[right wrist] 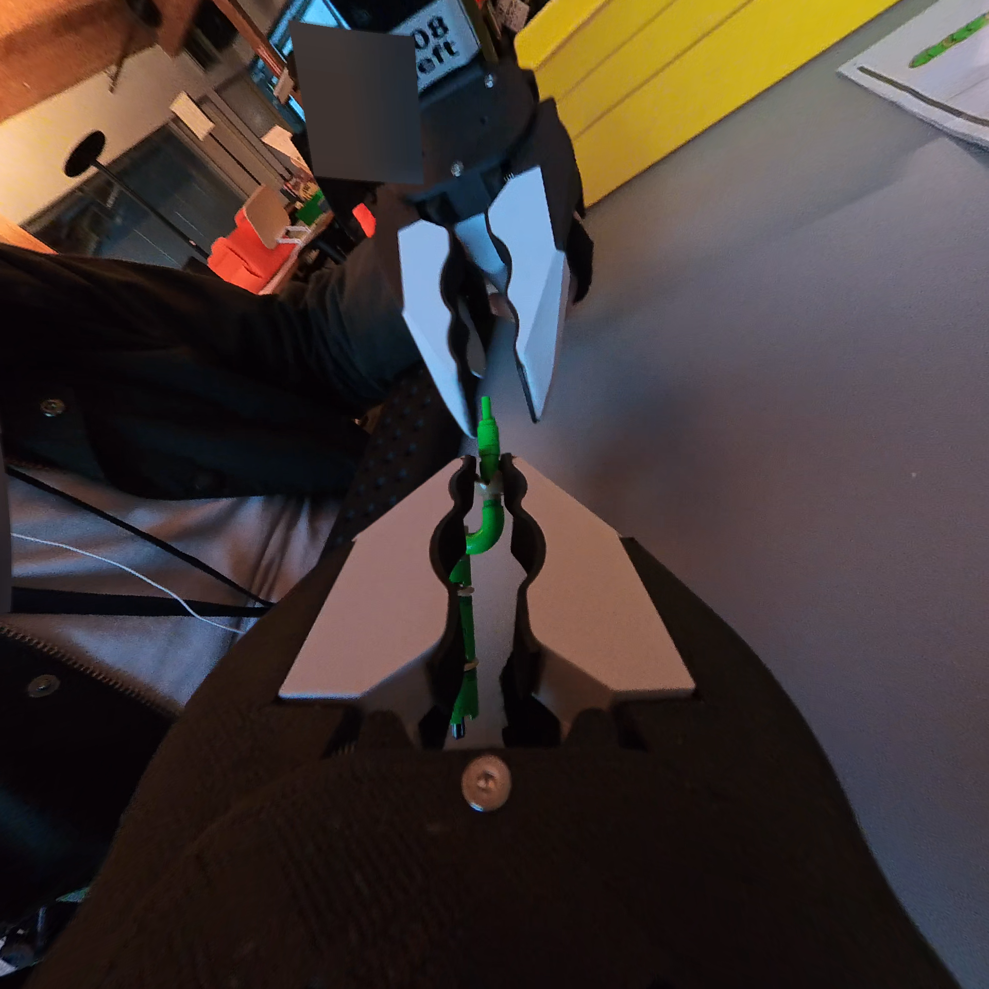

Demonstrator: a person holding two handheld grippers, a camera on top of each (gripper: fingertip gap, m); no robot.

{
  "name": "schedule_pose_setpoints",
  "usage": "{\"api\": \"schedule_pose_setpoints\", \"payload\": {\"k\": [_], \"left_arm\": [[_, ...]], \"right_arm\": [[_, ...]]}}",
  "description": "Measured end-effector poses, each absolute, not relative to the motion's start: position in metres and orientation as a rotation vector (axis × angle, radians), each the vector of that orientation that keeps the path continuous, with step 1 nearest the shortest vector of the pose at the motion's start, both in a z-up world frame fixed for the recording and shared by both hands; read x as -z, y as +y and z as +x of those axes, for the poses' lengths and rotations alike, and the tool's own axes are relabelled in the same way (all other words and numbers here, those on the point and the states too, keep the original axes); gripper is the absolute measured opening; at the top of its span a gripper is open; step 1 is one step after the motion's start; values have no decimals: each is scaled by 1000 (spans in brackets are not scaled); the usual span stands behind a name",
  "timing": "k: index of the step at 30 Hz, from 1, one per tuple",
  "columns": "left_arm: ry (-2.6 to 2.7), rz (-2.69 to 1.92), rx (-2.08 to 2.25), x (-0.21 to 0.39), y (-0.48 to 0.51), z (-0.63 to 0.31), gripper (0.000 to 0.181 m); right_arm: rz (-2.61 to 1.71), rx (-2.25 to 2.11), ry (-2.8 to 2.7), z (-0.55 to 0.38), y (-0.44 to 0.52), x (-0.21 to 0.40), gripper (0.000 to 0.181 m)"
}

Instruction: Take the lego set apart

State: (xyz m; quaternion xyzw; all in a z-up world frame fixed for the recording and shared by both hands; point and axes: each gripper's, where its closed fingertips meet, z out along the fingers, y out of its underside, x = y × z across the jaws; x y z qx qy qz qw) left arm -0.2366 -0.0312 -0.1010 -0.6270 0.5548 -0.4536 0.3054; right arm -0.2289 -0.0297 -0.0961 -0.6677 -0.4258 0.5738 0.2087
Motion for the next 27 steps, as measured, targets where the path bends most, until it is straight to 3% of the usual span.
{"api": "schedule_pose_setpoints", "payload": {"k": [27], "left_arm": [[1492, -1657, 1273, 105, -35, -232, 6]], "right_arm": [[-1910, -1484, -1280, -238, -36, 113, 8]]}}
